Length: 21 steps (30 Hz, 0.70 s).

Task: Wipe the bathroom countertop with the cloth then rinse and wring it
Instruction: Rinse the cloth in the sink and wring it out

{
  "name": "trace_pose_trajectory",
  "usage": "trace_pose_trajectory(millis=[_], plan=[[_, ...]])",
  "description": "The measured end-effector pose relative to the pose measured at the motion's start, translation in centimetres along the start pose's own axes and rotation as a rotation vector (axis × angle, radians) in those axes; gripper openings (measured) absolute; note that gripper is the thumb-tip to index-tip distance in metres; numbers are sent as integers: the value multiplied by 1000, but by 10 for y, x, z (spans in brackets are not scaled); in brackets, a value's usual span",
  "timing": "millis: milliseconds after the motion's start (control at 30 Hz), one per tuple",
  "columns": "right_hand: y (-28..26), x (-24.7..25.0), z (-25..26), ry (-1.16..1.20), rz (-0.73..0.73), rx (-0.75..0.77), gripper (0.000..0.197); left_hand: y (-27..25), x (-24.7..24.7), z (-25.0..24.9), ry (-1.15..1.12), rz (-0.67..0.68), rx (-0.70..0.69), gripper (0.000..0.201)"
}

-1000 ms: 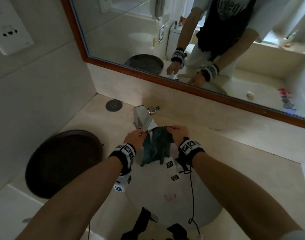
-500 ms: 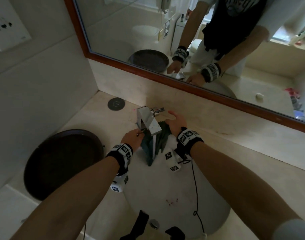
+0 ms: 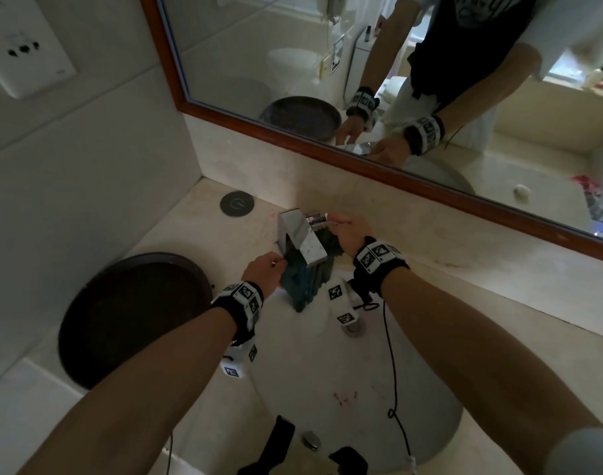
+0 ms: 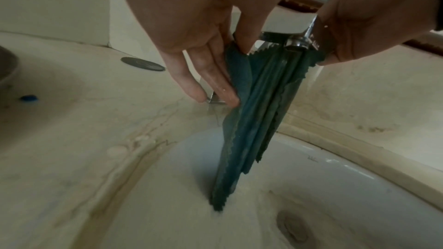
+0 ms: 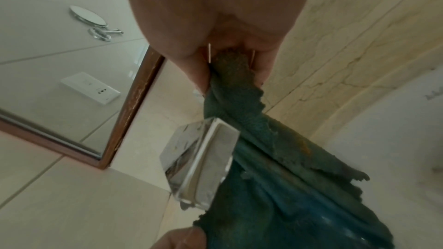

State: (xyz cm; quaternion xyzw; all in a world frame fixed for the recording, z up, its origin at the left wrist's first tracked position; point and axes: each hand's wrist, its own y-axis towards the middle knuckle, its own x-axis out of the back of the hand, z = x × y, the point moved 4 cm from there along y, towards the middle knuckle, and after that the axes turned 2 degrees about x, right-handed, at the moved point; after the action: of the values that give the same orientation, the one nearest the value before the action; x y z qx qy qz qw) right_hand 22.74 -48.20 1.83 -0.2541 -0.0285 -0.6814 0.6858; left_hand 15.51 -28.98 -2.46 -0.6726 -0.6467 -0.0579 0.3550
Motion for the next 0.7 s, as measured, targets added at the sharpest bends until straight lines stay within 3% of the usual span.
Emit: trace_pose_trajectory(millis=[100,433,633,700], plan=[[-9,-2,-9,-20,-14,-27,34,-10,-3,2,-1,28,-7,15],[-72,6,-68,-184,-70,-105,26,-40,-14,12,78,8,-24,21],[-101,-2,-77,-116,-51,-32,13,-63,-32,-7,86,7,-91,21],[-108,-5,-79,-62,-10,-30,17,-68,-38,-12,60,21,-112,20]])
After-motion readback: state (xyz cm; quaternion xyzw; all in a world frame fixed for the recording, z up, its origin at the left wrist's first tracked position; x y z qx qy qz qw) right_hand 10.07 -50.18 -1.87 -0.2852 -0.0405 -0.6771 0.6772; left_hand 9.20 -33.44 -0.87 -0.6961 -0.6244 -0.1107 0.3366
